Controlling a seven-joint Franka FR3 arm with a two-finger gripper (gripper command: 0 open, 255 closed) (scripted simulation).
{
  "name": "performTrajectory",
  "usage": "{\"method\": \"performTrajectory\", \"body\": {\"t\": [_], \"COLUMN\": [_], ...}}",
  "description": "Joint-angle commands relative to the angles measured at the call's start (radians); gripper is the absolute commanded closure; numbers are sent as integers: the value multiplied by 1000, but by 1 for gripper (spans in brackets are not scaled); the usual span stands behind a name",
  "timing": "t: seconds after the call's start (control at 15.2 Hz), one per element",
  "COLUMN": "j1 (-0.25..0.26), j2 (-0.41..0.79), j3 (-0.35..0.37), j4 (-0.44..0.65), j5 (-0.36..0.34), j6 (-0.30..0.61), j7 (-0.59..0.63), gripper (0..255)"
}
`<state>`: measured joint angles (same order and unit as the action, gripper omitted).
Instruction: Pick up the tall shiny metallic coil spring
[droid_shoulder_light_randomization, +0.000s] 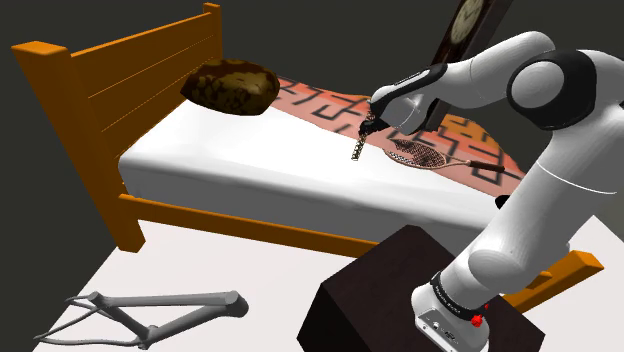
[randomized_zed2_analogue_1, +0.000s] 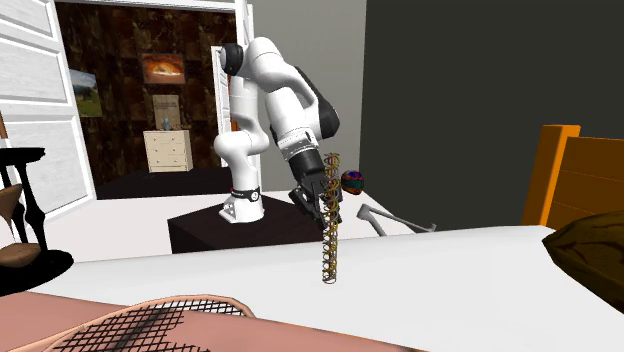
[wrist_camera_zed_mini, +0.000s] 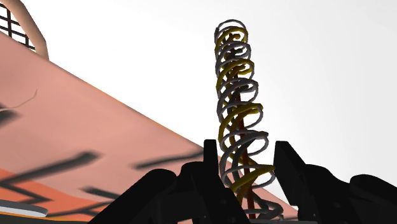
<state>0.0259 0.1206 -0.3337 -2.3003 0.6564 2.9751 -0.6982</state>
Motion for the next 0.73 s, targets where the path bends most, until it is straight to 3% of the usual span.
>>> {"method": "performTrajectory", "body": {"t": [0.0,0.13,0.66], "j1": [0,0,38], "j2": [0,2,-83], "j3": [0,1,-67], "j4": [-1,0,4], "j5": [0,1,-234], "j6": [0,1,-74], "j7": [0,-1,198], "gripper": [255,255,255]}}
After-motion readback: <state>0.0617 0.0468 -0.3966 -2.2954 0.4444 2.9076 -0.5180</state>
